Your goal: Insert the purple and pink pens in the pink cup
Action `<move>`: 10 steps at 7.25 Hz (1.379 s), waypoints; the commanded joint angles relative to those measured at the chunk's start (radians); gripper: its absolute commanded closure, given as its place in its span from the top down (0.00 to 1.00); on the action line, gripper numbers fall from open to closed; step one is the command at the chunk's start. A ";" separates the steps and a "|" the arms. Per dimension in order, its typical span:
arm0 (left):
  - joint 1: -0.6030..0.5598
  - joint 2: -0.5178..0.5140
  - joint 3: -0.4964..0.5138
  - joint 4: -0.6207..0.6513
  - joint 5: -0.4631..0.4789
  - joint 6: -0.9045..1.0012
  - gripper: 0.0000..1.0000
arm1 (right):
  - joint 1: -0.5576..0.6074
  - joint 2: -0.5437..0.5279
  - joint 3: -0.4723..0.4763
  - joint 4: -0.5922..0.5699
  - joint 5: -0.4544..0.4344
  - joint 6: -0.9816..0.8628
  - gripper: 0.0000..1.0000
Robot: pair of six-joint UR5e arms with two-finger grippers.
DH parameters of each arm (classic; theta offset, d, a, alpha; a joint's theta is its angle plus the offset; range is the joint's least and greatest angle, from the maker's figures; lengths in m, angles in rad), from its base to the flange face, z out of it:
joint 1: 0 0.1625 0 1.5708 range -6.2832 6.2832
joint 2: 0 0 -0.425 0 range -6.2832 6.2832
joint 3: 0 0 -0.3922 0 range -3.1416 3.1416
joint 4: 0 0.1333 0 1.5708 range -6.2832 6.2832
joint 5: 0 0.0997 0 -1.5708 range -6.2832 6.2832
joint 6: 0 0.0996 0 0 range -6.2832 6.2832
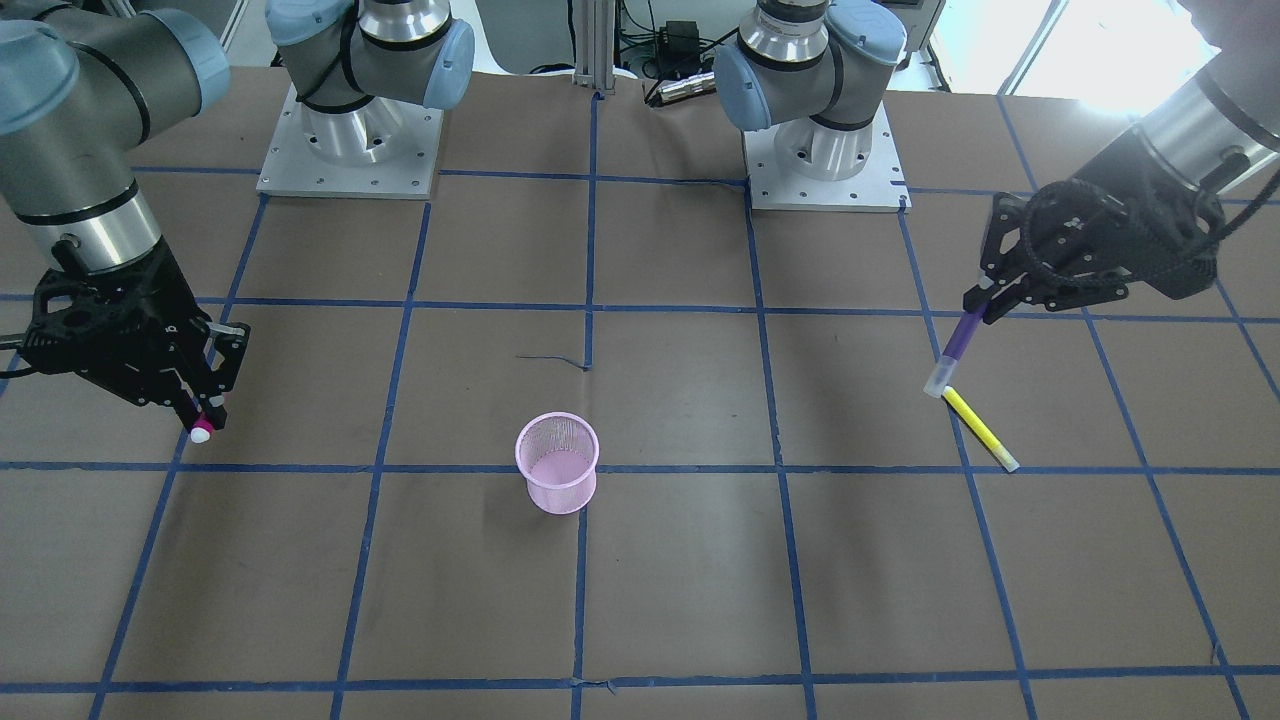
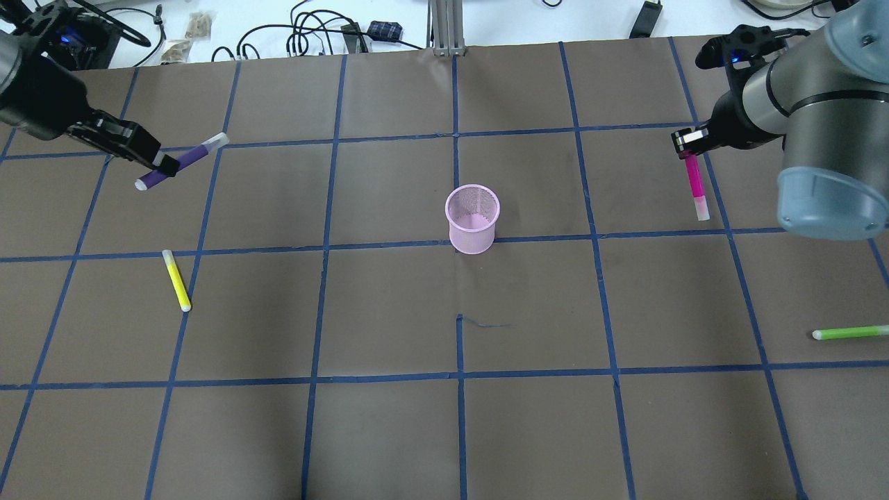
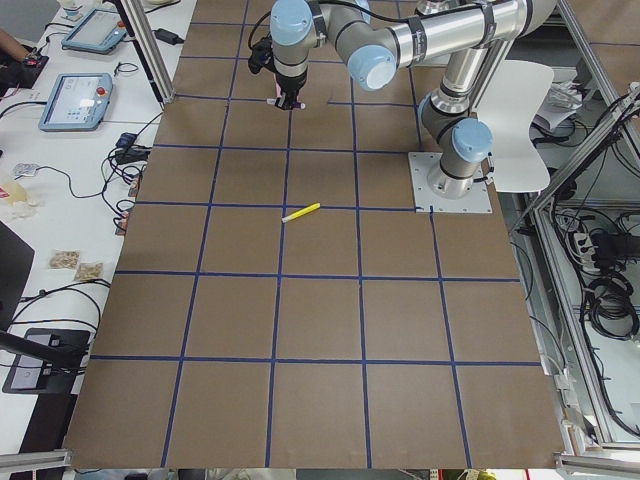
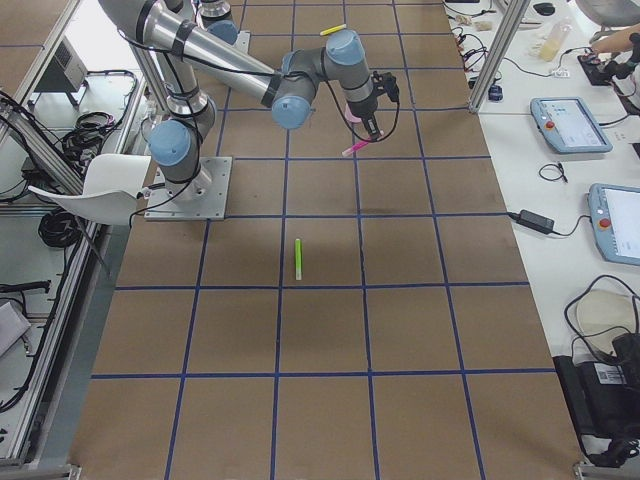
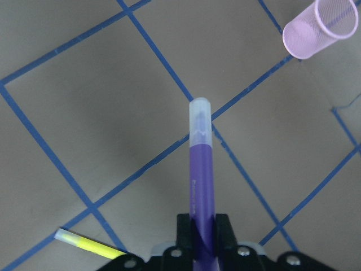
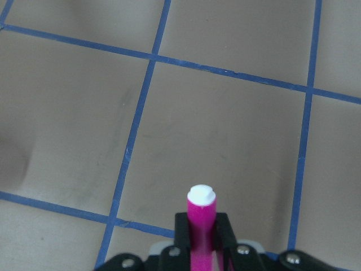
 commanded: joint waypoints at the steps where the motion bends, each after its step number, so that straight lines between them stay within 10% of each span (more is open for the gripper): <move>1: -0.124 0.016 0.000 0.014 -0.001 -0.419 0.00 | 0.007 0.001 -0.012 0.007 0.004 0.037 0.00; 5: -0.327 -0.015 0.000 0.145 -0.031 -1.141 0.00 | 0.247 0.036 -0.102 -0.111 0.067 0.409 0.00; 10: -0.326 -0.007 -0.003 0.144 -0.024 -1.136 0.00 | 0.461 0.269 -0.096 -0.587 0.038 0.655 0.00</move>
